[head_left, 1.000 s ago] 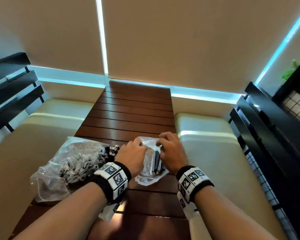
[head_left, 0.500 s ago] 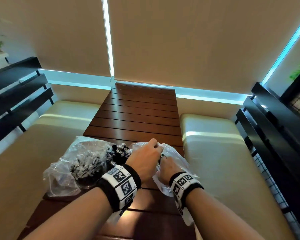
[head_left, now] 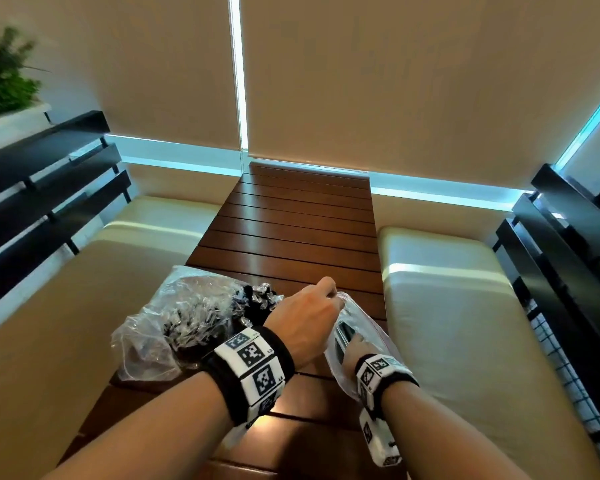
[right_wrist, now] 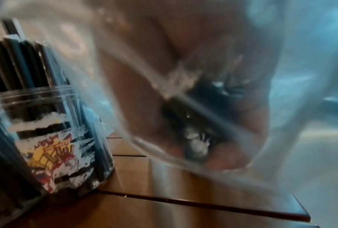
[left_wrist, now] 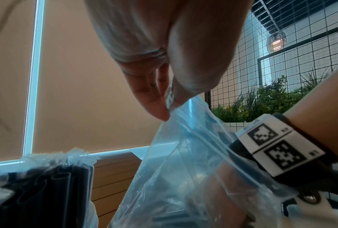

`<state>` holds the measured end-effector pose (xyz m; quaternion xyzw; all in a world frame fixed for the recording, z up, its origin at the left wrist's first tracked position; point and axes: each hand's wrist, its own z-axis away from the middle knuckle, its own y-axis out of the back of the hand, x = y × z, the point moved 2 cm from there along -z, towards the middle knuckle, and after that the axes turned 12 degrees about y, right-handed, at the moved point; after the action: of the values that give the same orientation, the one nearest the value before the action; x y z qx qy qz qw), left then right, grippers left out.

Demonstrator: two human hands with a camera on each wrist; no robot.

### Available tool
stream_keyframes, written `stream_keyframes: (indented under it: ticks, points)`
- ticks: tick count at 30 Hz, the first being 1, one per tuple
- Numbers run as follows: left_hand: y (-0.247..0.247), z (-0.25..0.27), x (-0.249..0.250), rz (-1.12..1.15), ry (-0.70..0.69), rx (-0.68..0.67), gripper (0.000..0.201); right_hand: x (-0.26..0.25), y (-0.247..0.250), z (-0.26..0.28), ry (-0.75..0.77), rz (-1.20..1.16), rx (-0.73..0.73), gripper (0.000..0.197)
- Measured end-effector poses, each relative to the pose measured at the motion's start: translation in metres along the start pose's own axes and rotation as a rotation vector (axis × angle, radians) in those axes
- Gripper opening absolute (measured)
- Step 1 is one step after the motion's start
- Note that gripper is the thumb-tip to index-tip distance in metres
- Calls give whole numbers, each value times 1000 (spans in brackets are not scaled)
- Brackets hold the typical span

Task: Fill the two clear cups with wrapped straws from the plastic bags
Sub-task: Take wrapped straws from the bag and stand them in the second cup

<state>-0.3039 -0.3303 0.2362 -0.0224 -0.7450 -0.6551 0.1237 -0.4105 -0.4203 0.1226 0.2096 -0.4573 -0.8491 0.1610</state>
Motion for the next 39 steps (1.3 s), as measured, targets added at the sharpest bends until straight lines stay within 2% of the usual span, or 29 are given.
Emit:
stream_keyframes:
  ticks: [2, 3, 8, 10, 13, 15, 18, 22, 24, 26, 30, 31, 33, 35, 37, 39]
  points:
    - [-2, -2, 0, -9, 13, -6, 30, -2, -2, -3, -13, 118, 47, 51]
    - [-3, -3, 0, -13, 19, -9, 30, -5, 1, -2, -18, 100, 29, 50]
    - [-16, -11, -1, -61, 50, -38, 37, -11, 24, -7, 39, -375, 65, 27]
    - [-23, -17, -2, -91, 75, -66, 41, -16, 33, -8, 113, -401, 88, 42]
    - [-32, -27, -5, -112, 143, -128, 46, -17, 43, 3, 229, -306, -6, 62]
    - [-36, -33, -8, -128, 201, -129, 49, -12, 47, 14, 297, -351, -87, 69]
    - [-42, -44, -17, -96, 295, -154, 52, 0, 55, 29, 328, -354, -180, 55]
    - [-44, -57, -34, 193, 502, -200, 45, 16, 65, 40, 366, -480, -211, 35]
    - [-41, -59, -38, 227, 555, -180, 35, 23, 68, 46, 358, -627, -195, 26]
    - [-30, -55, -41, 284, 603, -51, 15, 29, 71, 51, 368, -760, -194, 22]
    - [-10, -47, -51, 533, 720, 197, 6, 24, 81, 65, 504, -1024, -242, 28]
    - [-6, -46, -54, 611, 751, 245, 12, 19, 84, 69, 547, -1090, -222, 28]
    - [1, -42, -57, 835, 805, 263, 44, 5, 88, 73, 615, -1127, -123, 26]
    - [11, -38, -50, 1101, 796, 149, 72, -15, 87, 73, 667, -1001, 13, 30]
    - [19, -35, -39, 1320, 715, 35, 78, -39, 80, 67, 744, -765, 172, 43]
    - [28, -30, -33, 1566, 678, 70, 66, -62, 68, 63, 853, -606, 334, 63]
